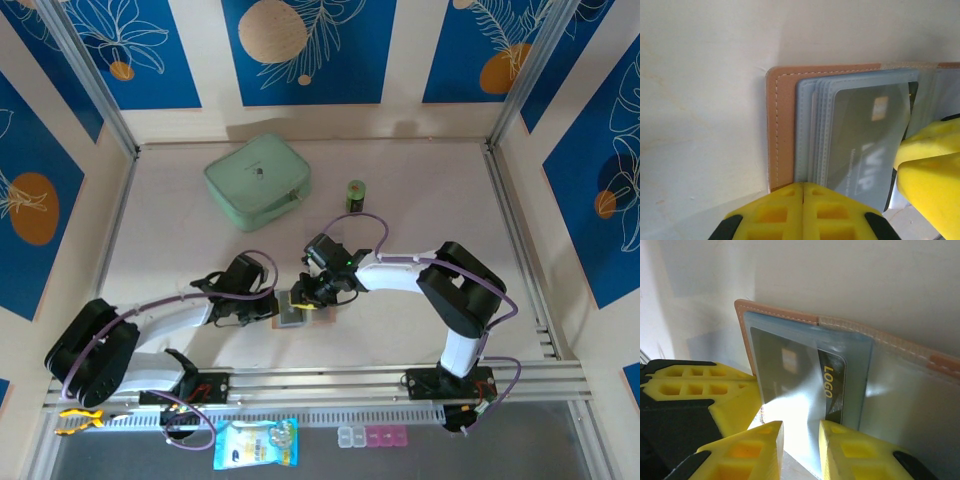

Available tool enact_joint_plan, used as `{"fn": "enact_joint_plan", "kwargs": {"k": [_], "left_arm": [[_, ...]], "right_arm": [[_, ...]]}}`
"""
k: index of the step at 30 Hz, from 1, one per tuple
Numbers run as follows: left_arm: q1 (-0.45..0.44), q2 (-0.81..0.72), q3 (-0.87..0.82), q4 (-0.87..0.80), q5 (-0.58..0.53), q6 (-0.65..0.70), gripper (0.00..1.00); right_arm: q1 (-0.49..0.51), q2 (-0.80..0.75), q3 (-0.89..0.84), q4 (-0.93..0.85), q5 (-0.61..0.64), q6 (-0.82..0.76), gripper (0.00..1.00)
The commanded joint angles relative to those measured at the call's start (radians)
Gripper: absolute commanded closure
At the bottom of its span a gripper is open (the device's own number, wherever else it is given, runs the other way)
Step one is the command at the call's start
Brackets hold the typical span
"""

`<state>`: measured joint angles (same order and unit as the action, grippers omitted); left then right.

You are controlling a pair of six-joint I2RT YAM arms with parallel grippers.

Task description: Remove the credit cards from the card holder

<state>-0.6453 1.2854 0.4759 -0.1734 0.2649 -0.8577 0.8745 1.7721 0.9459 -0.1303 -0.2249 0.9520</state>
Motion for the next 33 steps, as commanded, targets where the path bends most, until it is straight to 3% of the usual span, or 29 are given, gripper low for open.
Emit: {"fn": "enact_joint_plan", "kwargs": {"k": [1,13,24,33], "left_arm": [[0.007,0.024,-0.011,-0.042,0.0,0.001,0.96],[0.006,0.024,-0.011,-0.054,-0.003,0.002,0.96],[0.007,-0.028,0.038,-0.102,-0.009,0.002,0.96],[0.0,-0.03,0.109,-0.131,0.037,0.024,0.96]], "right_arm": [[-0.002,0.006,-0.018,-0.02,-0.011,0.012,0.75],[-0.001,-0.012,0.001,-0.132,0.08,-0.018,0.74],[-0.002,-0.095,-0.036,-0.039,0.048,-0.035,0.74],[-0.022,-0.107,-0.044,-0.1,0.069,-0.024,0.74]]}}
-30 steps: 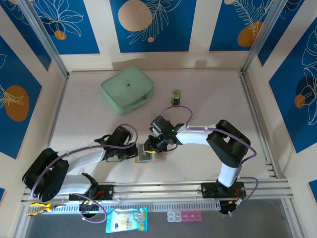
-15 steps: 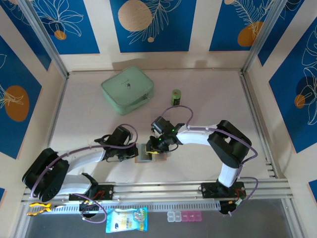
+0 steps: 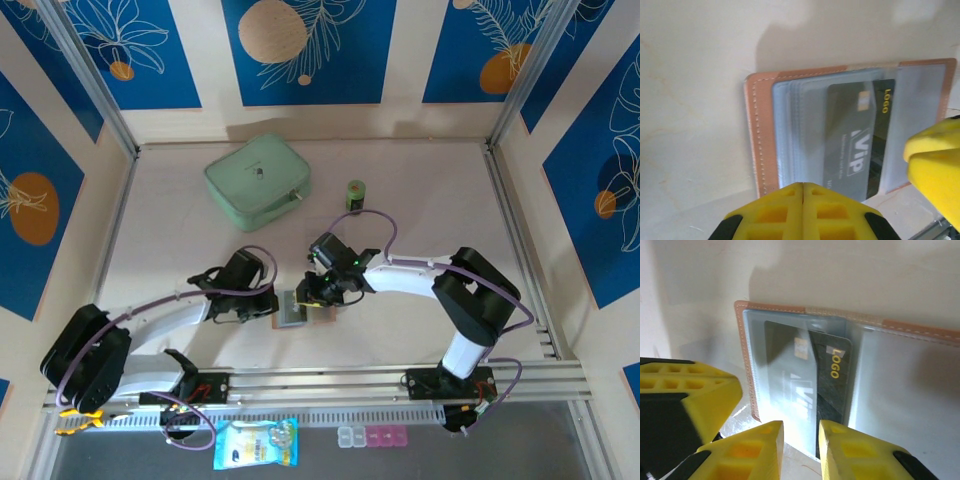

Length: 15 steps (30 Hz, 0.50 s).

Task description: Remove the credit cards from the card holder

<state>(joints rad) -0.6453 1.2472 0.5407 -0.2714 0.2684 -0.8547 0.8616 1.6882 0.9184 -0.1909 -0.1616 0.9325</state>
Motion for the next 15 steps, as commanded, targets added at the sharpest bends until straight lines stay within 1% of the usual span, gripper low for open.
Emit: {"fn": "enact_joint_plan", "kwargs": {"k": [1,9,15], "left_arm": [[-0.004,0.018,0.052,-0.033,0.036,0.024,0.96],[-0.031,0.123,0.06,0.046,0.073,0.017,0.99],[-0.036,0.133,0.044,0.027,0.024,0.022,1.0]], "right_arm": [[-0.009,-0.023,-0.018,-0.039,0.006,-0.004,0.74],[-0.019,0.001,-0.021,-0.036,-0.015,-0.002,0.74],[-0.019,0.021,-0.026,-0.022,-0.033,0.004,0.74]]}}
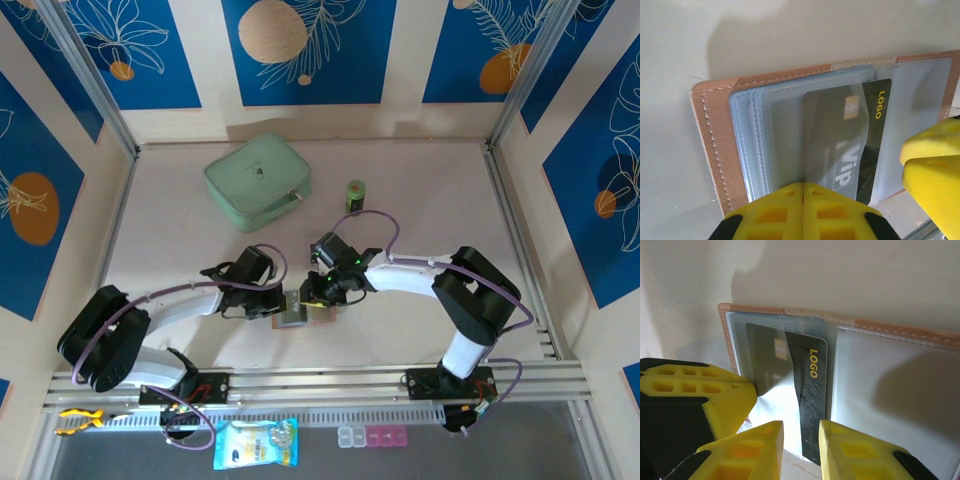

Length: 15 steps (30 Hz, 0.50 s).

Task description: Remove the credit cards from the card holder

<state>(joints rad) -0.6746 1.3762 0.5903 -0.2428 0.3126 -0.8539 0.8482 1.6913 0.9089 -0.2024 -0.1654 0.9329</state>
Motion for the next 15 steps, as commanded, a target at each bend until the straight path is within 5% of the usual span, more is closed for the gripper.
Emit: {"fn": "enact_joint_plan", "kwargs": {"k": [1,15], "left_arm": [[-0.007,0.004,-0.007,-0.005,-0.023,0.023,1.0],[-0.007,0.024,-0.026,0.001,-0.027,0.022,1.0]], "right_arm": [[-0.007,0.024,-0.017,-0.009,-0.032,0.004,0.74],[-0.015,0.06,-0.045,0.111,-0.125,0.036,0.75]]}}
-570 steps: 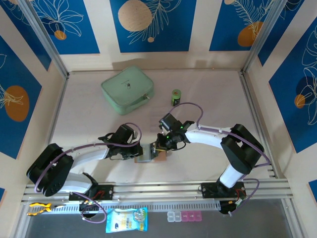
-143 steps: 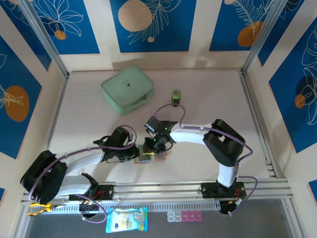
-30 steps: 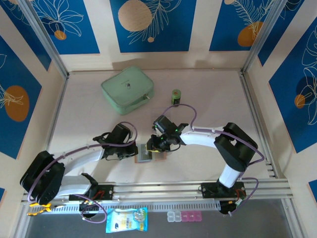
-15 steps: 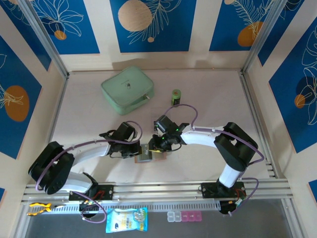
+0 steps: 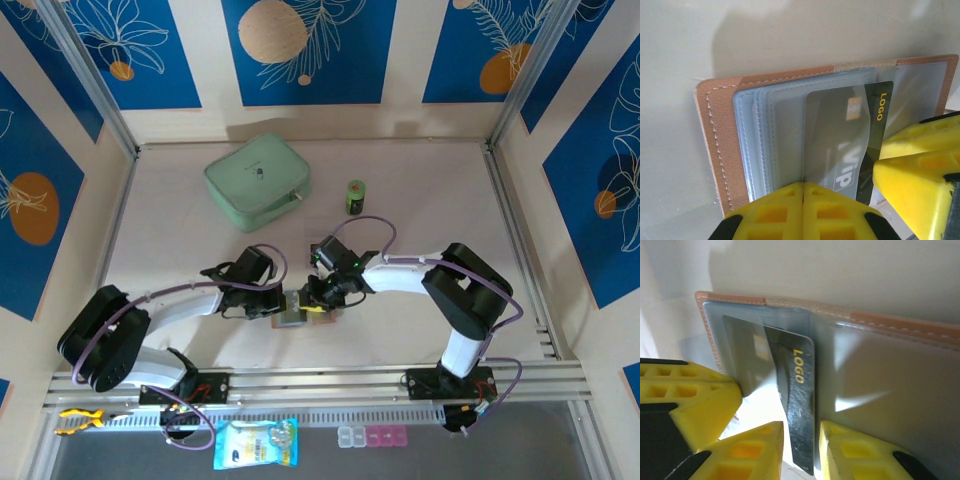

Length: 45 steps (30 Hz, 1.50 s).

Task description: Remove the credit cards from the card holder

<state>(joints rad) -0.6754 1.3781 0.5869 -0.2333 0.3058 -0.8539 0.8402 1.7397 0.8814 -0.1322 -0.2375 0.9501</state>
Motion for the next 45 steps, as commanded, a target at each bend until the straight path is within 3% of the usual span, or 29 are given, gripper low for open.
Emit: {"fn": "enact_joint_plan", "kwargs": {"k": [1,9,21,35,45], "left_arm": [[-0.005,0.023,-0.022,-0.007,-0.02,0.02,1.0],[-0.006,0.03,-0.022,-0.001,-0.016,0.017,1.0],[-0.006,0.026,-0.029,-0.006,-0.021,0.017,0.99],[-0.006,0.016,-0.039,-0.003,-0.016,0.022,1.0],[-0.007,0.024,-0.041,0.012,-0.01,0.017,0.99]], "right_arm": [[-0.009,0.009,-0.024,0.055,-0.059,0.022,0.75],[-0.021,-0.009,-0.075,0.151,-0.093,0.054,0.8],[-0.045,-0.077,-0.119,0.091,-0.045,0.021,0.9],[-0.056,-0.134,0.022,-0.259,0.087,-0.135,0.91],[-0.015,-0.084,0.115,-0.377,0.161,-0.177,0.91]]}}
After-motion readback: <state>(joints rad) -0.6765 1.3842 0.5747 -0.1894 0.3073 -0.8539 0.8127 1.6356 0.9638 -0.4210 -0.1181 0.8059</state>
